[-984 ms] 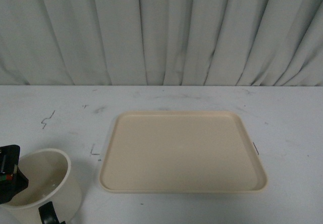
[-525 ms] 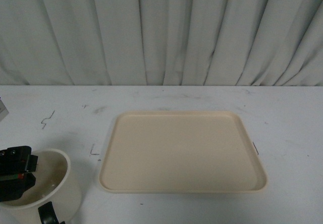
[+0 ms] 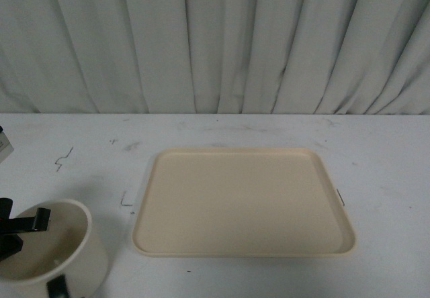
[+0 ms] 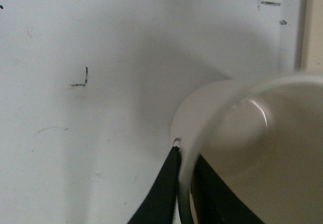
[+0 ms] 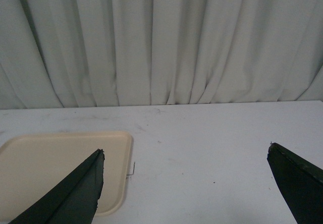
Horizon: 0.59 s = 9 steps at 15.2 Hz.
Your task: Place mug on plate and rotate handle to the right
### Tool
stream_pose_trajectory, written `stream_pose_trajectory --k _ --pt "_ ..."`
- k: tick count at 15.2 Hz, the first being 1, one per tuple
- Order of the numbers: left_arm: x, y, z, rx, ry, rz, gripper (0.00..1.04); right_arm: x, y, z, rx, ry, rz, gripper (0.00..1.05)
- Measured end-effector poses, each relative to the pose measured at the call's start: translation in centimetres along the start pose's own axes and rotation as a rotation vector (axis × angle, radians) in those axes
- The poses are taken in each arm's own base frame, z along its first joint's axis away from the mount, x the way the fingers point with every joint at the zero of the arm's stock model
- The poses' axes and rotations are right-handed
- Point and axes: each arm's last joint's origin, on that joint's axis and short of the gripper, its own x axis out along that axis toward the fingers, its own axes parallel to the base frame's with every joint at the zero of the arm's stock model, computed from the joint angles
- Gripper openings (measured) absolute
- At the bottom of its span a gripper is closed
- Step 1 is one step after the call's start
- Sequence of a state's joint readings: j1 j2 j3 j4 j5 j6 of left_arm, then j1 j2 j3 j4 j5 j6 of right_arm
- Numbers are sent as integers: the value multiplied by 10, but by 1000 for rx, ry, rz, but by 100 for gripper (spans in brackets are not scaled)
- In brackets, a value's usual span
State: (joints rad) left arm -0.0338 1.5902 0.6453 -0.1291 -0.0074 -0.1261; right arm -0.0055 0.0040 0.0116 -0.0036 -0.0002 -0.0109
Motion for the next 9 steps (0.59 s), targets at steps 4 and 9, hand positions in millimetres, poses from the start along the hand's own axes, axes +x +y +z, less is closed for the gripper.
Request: stream_pose_trajectory --k 4,9 --pt "-7 -4 3 17 -8 -8 3 0 0 0 0 0 0 98" --pt "-22 -15 21 54 -65 -31 3 0 0 0 0 0 0 98"
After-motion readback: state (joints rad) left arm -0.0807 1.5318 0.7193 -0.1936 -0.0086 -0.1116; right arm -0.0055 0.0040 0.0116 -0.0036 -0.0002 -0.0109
